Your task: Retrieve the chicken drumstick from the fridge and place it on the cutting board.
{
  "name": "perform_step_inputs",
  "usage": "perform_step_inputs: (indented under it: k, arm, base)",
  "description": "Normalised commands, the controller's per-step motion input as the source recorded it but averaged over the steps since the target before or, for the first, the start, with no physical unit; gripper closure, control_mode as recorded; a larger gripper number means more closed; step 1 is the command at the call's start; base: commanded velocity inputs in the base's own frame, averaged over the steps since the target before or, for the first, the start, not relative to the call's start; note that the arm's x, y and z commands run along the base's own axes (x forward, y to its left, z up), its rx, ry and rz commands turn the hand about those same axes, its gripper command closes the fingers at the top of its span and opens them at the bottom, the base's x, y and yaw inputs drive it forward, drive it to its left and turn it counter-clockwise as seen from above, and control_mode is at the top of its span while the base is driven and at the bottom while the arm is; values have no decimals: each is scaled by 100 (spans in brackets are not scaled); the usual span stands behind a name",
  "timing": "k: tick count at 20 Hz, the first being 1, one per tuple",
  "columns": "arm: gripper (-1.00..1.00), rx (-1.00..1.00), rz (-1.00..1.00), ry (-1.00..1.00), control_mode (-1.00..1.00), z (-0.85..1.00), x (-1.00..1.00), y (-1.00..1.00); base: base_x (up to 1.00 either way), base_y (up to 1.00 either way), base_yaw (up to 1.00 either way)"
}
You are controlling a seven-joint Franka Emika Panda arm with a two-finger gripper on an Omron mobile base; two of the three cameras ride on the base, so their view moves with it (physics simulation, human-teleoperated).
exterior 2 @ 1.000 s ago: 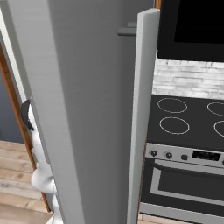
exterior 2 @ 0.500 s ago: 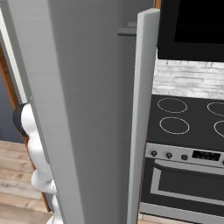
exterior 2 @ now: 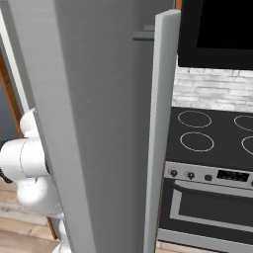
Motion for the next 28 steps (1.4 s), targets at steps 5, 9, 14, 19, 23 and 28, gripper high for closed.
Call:
perform_step_inputs:
  k: [5,9,14,19,23,28]
  arm:
    - [100,0,-1,0,-100,29,-100,-17]
    - [100,-3,-6,7,-100,64,-77,0]
    - [100,0,-5,22,-100,46,-92,-5]
    - [100,0,-5,31,-100,15,-99,-4]
    - [100,2,-1,37,-100,-6,-51,-1]
    - [100,5,0,22,-100,5,-41,-13]
  base:
    - [0,0,0]
    - [0,0,0]
    - [0,0,0]
    - [0,0,0]
    - [0,0,0]
    - [0,0,0]
